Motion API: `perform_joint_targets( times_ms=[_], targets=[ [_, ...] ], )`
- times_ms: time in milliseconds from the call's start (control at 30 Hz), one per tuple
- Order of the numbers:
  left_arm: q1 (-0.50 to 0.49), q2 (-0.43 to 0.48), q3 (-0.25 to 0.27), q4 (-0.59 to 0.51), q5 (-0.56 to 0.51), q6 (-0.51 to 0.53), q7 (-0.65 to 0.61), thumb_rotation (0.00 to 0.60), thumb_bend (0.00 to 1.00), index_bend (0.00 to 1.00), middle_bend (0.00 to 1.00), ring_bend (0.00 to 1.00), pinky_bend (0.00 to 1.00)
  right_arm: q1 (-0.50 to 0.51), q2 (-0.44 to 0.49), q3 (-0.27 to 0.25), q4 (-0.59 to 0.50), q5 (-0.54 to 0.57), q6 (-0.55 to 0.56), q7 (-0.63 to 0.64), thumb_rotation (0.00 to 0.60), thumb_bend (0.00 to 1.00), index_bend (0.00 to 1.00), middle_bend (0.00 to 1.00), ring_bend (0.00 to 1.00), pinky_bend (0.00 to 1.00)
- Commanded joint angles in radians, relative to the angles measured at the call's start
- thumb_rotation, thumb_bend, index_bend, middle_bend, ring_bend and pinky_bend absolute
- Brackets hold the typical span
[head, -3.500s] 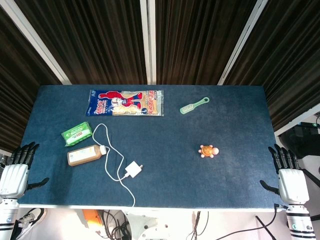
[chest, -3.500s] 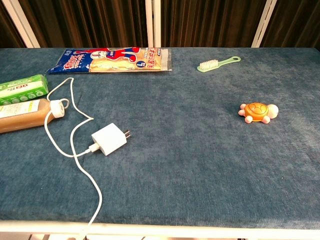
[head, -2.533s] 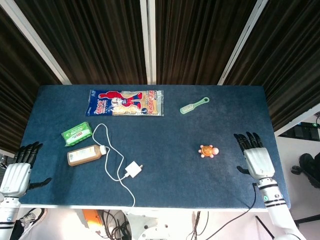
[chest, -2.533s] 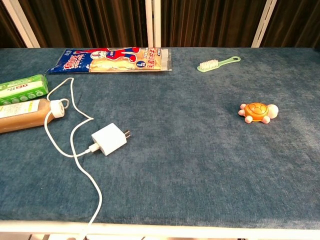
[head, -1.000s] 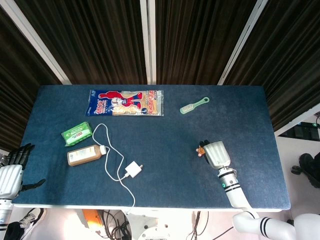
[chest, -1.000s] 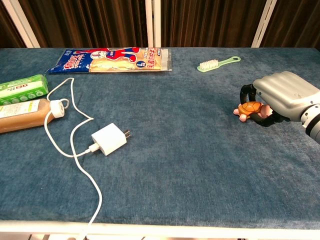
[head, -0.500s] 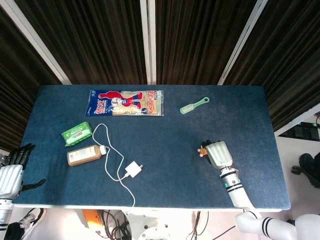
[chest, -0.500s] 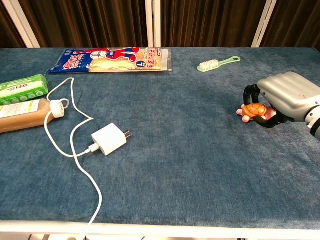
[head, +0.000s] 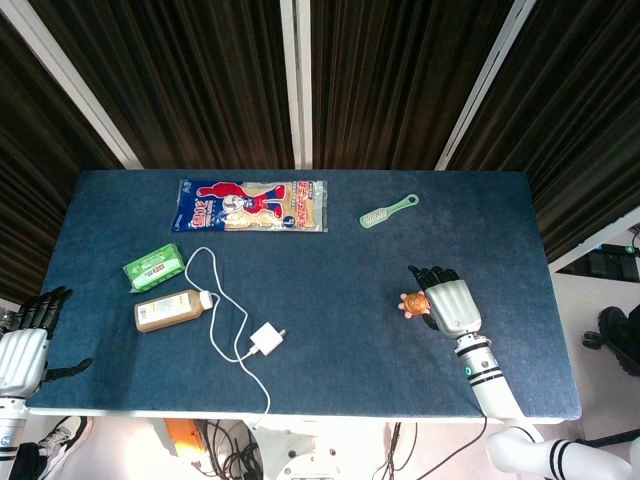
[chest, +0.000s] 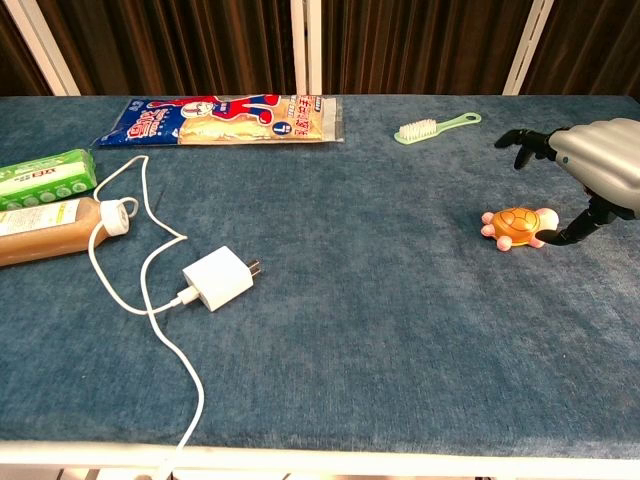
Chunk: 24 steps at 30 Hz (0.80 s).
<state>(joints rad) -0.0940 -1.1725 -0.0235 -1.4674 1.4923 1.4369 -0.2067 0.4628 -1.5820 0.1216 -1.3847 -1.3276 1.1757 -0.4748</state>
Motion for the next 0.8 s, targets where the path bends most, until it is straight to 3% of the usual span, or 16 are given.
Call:
perform_joint_targets(
  times_ms=[33, 233, 600, 800],
  targets=[
    [0.000, -0.001, 0.001, 0.001, 0.000, -0.002, -0.001, 0.600, 0.00, 0.03, 0.03, 0.00, 0.00, 0.004, -0.013, -0.005, 0.016, 0.003, -0.008, -0.004, 0.600, 0.19, 0.39, 0.35, 0.34, 0.37],
    [0.004, 0.003, -0.001, 0.001, -0.005, 0.003, -0.007, 0.600, 0.00, 0.03, 0.03, 0.00, 0.00, 0.011, -0.064, -0.003, 0.070, 0.015, -0.011, -0.015, 0.600, 0.29, 0.57, 0.47, 0.46, 0.46],
    [0.005, 0.003, -0.002, 0.002, -0.008, 0.003, -0.005, 0.600, 0.00, 0.03, 0.03, 0.00, 0.00, 0.019, -0.167, -0.005, 0.193, -0.001, 0.021, -0.039, 0.600, 0.49, 0.98, 0.80, 0.80, 0.80],
    [0.007, 0.002, -0.002, 0.008, -0.008, 0.003, -0.014, 0.600, 0.00, 0.03, 0.03, 0.00, 0.00, 0.014, -0.176, -0.003, 0.217, -0.015, 0.040, -0.018, 0.600, 0.54, 1.00, 0.86, 0.87, 0.86]
  ],
)
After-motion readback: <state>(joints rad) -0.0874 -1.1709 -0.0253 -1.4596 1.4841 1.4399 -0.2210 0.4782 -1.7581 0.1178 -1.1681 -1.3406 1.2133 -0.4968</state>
